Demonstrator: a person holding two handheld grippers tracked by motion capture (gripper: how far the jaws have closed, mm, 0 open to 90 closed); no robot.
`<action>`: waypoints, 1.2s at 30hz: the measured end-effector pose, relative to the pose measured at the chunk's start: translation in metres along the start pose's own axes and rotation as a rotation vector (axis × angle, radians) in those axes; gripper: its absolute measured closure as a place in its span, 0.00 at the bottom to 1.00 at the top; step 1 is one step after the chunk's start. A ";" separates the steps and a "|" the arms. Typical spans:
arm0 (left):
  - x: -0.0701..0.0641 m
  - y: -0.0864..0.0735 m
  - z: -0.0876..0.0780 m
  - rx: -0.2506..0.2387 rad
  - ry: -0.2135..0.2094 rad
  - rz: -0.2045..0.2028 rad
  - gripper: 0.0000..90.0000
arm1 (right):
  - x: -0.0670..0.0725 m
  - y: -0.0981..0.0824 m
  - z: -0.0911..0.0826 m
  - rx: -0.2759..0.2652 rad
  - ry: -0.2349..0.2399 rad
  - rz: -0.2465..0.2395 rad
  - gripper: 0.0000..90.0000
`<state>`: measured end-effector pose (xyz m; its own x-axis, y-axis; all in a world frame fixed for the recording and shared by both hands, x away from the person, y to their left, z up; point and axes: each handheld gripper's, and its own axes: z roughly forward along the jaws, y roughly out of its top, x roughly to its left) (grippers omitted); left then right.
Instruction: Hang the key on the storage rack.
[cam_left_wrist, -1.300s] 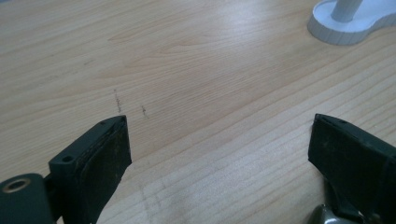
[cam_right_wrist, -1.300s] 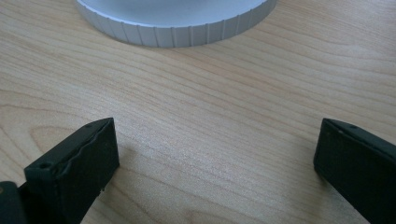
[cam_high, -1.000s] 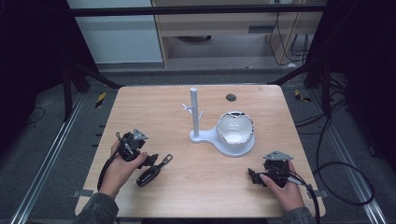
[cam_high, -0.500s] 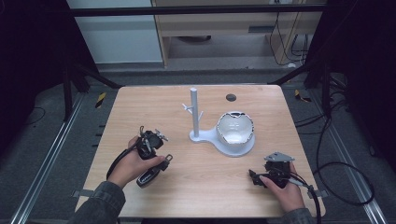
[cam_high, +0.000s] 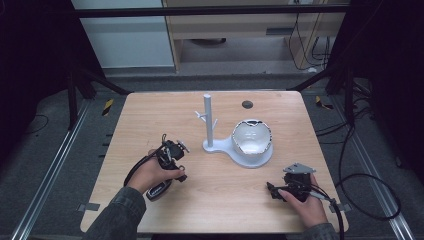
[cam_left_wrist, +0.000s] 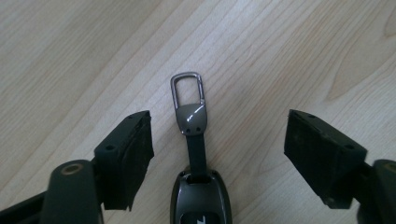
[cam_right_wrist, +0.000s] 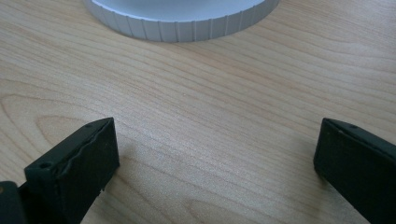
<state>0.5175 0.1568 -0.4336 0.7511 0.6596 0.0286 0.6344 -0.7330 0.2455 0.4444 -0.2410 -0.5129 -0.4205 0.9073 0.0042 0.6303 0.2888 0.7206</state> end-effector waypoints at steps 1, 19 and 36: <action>0.001 0.000 0.001 0.013 0.001 -0.006 0.27 | 0.000 0.000 0.000 0.000 0.001 0.000 0.00; 0.012 -0.008 0.016 0.063 0.001 -0.010 0.44 | 0.000 -0.001 0.000 -0.002 -0.007 -0.001 0.00; 0.012 -0.009 0.023 0.092 0.001 -0.001 0.67 | 0.001 -0.001 0.000 -0.002 -0.010 0.000 0.00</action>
<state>0.5248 0.1680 -0.4578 0.7502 0.6606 0.0293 0.6494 -0.7444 0.1553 0.4436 -0.2406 -0.5133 -0.4137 0.9104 -0.0027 0.6293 0.2881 0.7218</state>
